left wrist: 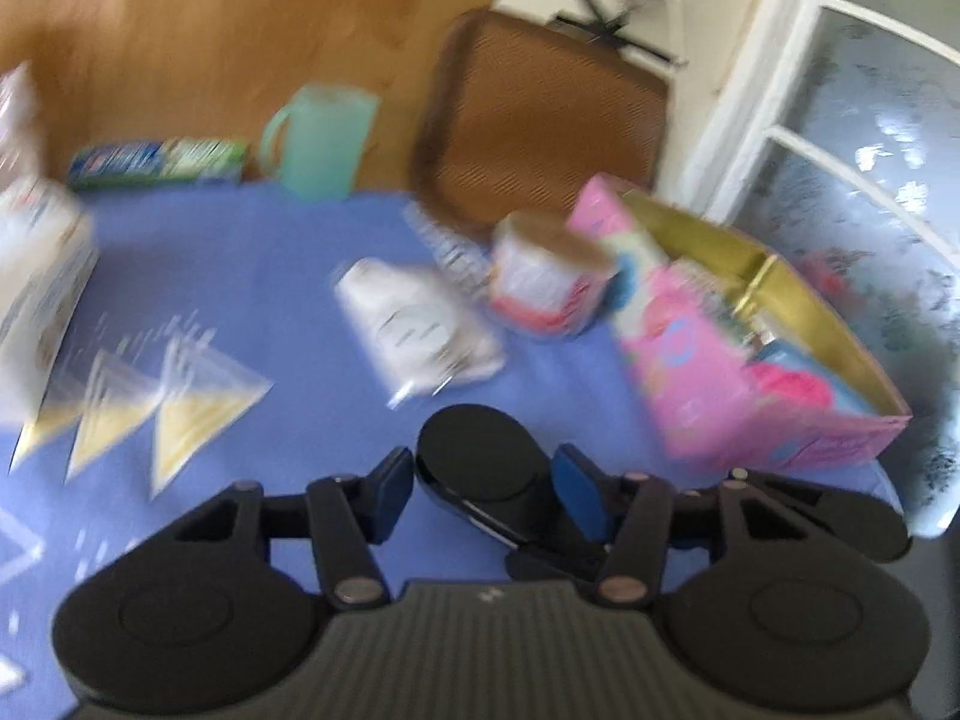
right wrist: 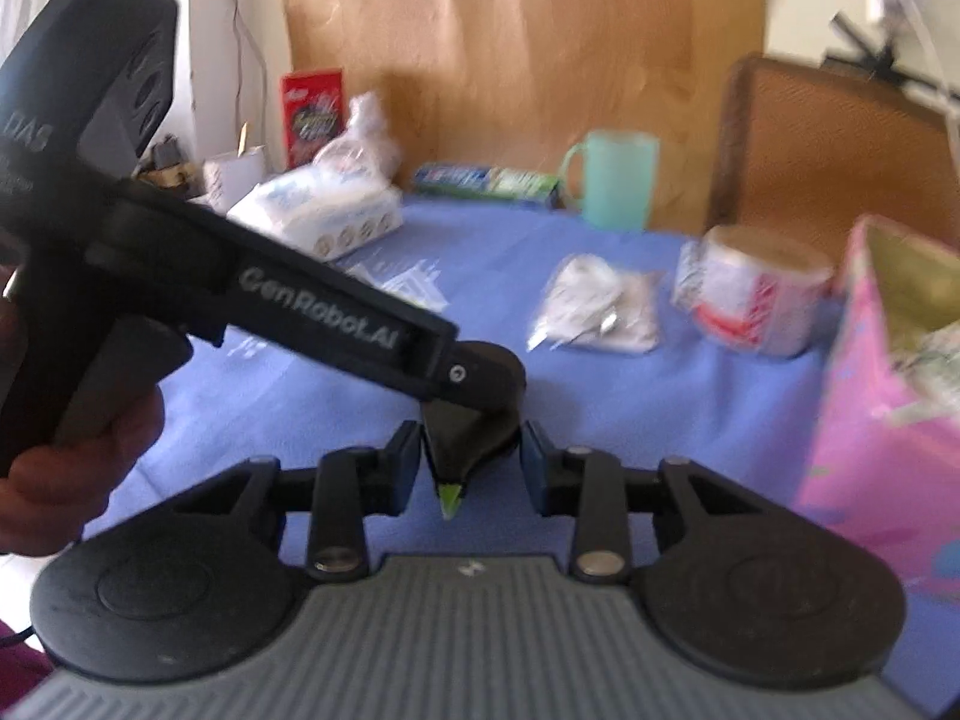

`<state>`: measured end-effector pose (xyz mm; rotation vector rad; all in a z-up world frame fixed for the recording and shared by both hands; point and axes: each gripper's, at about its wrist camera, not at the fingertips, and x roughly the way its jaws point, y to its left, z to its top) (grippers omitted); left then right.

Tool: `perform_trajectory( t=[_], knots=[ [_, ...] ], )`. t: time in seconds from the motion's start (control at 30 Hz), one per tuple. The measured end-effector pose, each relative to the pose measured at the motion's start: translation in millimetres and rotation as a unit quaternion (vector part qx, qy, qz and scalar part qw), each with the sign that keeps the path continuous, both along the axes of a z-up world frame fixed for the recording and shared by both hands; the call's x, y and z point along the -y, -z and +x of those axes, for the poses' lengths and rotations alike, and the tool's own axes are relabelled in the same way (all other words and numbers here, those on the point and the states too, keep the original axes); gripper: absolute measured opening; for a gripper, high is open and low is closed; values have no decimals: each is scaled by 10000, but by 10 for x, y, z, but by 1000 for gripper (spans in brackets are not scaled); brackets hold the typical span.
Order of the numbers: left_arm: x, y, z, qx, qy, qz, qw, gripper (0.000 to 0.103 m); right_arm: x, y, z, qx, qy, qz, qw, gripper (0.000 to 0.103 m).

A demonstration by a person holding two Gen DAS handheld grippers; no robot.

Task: Organize soft objects
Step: 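Carry the marker into the tin box and release, then move the right gripper to the bagged white plug and grasp it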

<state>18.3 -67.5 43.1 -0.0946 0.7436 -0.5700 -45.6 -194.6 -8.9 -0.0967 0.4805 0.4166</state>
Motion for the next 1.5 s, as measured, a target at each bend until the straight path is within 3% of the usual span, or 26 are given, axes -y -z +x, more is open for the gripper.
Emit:
perform_trajectory(
  t=[0.17, 0.33, 0.43, 0.57, 0.8, 1.03, 1.27, 1.43, 1.5],
  knots=[
    [563, -419, 5, 626, 604, -47, 9962, 51, 391, -302, -159, 749, 646, 240, 9948, 39],
    [1236, -494, 77, 881, 1220, 35, 9886, 51, 889, -481, -247, 1239, 1417, 195, 9819, 39],
    [1543, -395, 134, 818, 1385, 104, 9869, 51, 1147, -445, -203, 1196, 1788, 204, 9764, 39],
    [1689, -249, 177, 678, 1206, 388, 9896, 52, 1334, -313, -76, 1050, 2211, 19, 9696, 40],
    [1337, -409, 142, 907, 916, 172, 9915, 56, 1456, -317, -179, 1063, 2512, 463, 9610, 43],
    [684, -347, 146, 1013, 193, 392, 9939, 60, 1419, -469, -230, 1240, 2620, 959, 9522, 43],
    [-158, 37, 300, 767, -1027, 1091, 9857, 60, 1006, -516, -88, 1011, 1926, 936, 9716, 43],
    [-662, 318, 461, 456, -1773, 1334, 9740, 60, 499, -398, 151, 565, 1188, 658, 9891, 43],
    [-768, 389, 457, 574, -1922, 1275, 9714, 62, 311, -331, 301, 350, 983, 471, 9934, 47]
  ],
)
